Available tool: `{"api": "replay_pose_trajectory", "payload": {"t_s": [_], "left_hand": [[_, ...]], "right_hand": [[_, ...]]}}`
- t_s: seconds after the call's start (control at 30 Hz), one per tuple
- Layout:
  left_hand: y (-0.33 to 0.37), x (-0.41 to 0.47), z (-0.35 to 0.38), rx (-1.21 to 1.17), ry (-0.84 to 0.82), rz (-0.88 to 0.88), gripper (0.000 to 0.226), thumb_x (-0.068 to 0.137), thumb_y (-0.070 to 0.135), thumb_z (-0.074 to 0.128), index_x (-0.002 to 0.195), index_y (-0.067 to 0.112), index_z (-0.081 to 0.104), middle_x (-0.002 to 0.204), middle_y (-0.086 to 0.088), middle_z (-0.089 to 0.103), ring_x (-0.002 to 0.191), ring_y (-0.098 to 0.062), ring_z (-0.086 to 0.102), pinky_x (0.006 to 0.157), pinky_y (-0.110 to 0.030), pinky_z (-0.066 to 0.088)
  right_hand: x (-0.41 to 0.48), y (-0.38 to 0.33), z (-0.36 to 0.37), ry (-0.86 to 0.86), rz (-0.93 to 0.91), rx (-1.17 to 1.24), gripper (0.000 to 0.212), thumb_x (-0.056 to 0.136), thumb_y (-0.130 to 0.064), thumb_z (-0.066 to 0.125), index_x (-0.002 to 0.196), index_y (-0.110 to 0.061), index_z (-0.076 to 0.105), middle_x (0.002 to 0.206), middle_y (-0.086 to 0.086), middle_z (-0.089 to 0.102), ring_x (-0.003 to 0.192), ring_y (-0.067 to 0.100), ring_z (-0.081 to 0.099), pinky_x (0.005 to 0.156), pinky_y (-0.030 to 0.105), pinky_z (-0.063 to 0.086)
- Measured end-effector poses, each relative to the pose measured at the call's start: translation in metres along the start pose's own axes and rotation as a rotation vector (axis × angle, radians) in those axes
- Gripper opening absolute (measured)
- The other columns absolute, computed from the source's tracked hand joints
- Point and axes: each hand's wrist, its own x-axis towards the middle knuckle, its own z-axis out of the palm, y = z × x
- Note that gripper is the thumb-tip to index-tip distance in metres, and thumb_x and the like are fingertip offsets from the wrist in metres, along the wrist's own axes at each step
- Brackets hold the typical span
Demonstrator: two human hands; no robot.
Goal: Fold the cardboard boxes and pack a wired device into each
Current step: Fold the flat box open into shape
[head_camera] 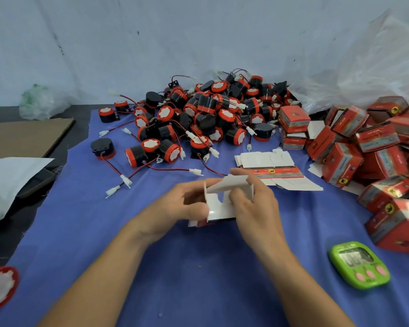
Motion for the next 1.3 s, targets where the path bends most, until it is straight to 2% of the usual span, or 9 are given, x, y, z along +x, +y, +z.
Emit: {"api": "replay_pose_trajectory", "payload": {"t_s": [0.1, 0.23, 0.37, 0.5, 0.63, 0.9, 1.0, 1.17, 1.3], "left_hand": [[-0.003, -0.003, -0.004, -0.077, -0.014, -0.077, 0.071, 0.073, 0.059, 0.082, 0.138, 0.034, 0.065, 0.136, 0.0, 0.068, 0.127, -0.017, 0.062, 0.1, -0.031, 0.052], [-0.003, 0.002, 0.004, -0.105, 0.121, -0.13, 0.044, 0.083, 0.025, 0.064, 0.127, 0.024, 0.073, 0.118, -0.004, 0.076, 0.105, -0.017, 0.072, 0.084, -0.027, 0.057], [0.003, 0.01, 0.021, -0.007, 0.409, -0.073, 0.04, 0.083, 0.024, 0.051, 0.114, 0.029, 0.077, 0.102, 0.007, 0.078, 0.092, -0.012, 0.072, 0.077, -0.028, 0.058], [-0.001, 0.013, 0.037, 0.286, 0.649, -0.034, 0.035, 0.08, 0.03, 0.045, 0.09, 0.056, 0.066, 0.087, 0.025, 0.072, 0.082, -0.003, 0.066, 0.065, -0.018, 0.05], [-0.004, 0.015, 0.042, 0.224, 0.732, -0.015, 0.041, 0.081, 0.024, 0.045, 0.092, 0.057, 0.067, 0.091, 0.031, 0.072, 0.086, 0.004, 0.067, 0.065, -0.012, 0.05], [-0.002, 0.016, 0.04, -0.076, 0.796, 0.018, 0.055, 0.084, -0.001, 0.052, 0.094, 0.048, 0.075, 0.094, 0.014, 0.078, 0.086, -0.006, 0.073, 0.068, -0.026, 0.06], [-0.003, 0.015, 0.044, 0.076, 0.756, 0.018, 0.036, 0.087, 0.019, 0.053, 0.096, 0.05, 0.069, 0.09, 0.019, 0.074, 0.08, 0.001, 0.067, 0.063, -0.013, 0.05], [-0.003, 0.013, 0.047, 0.302, 0.58, -0.091, 0.021, 0.089, 0.057, 0.051, 0.094, 0.077, 0.049, 0.103, 0.047, 0.06, 0.099, 0.018, 0.056, 0.073, -0.002, 0.041], [-0.004, 0.01, 0.037, -0.03, 0.413, -0.023, 0.046, 0.079, 0.042, 0.053, 0.124, 0.044, 0.064, 0.122, 0.016, 0.072, 0.116, -0.01, 0.066, 0.095, -0.027, 0.054]], "right_hand": [[0.002, -0.001, -0.003, -0.021, 0.012, -0.069, 0.044, 0.084, -0.035, 0.043, 0.123, -0.044, 0.063, 0.101, -0.027, 0.066, 0.097, -0.008, 0.056, 0.077, 0.026, 0.05], [-0.002, 0.003, -0.002, -0.054, -0.02, -0.297, 0.032, 0.095, -0.024, 0.04, 0.11, -0.043, 0.059, 0.081, -0.014, 0.063, 0.077, 0.008, 0.056, 0.06, 0.03, 0.043], [-0.003, -0.001, 0.004, -0.016, -0.006, -0.261, 0.043, 0.097, -0.023, 0.042, 0.133, -0.044, 0.053, 0.091, -0.015, 0.064, 0.083, 0.012, 0.059, 0.064, 0.035, 0.048], [-0.003, 0.002, 0.008, 0.049, 0.037, -0.168, 0.043, 0.094, -0.026, 0.061, 0.126, -0.051, 0.047, 0.097, -0.023, 0.061, 0.083, -0.001, 0.06, 0.054, 0.011, 0.042], [0.0, 0.002, 0.002, 0.012, 0.06, -0.012, 0.04, 0.083, -0.033, 0.073, 0.114, -0.049, 0.054, 0.104, -0.024, 0.069, 0.077, 0.0, 0.063, 0.058, 0.01, 0.045], [0.014, 0.002, -0.016, -0.298, 0.18, 0.678, 0.049, 0.078, -0.006, 0.051, 0.119, -0.014, 0.076, 0.123, 0.016, 0.069, 0.089, 0.024, 0.048, 0.081, 0.039, 0.043], [0.016, 0.007, -0.012, -0.256, 0.217, 0.626, 0.027, 0.101, -0.014, 0.058, 0.106, -0.026, 0.082, 0.103, 0.007, 0.076, 0.087, 0.021, 0.061, 0.086, 0.041, 0.053], [0.017, 0.016, -0.005, -0.21, 0.077, 0.333, 0.022, 0.088, -0.03, 0.067, 0.106, -0.033, 0.079, 0.102, -0.002, 0.078, 0.096, 0.024, 0.07, 0.085, 0.042, 0.057], [0.016, 0.013, -0.005, -0.147, 0.067, 0.336, 0.02, 0.091, -0.02, 0.071, 0.1, -0.034, 0.082, 0.098, -0.002, 0.079, 0.092, 0.02, 0.069, 0.087, 0.045, 0.058]]}}
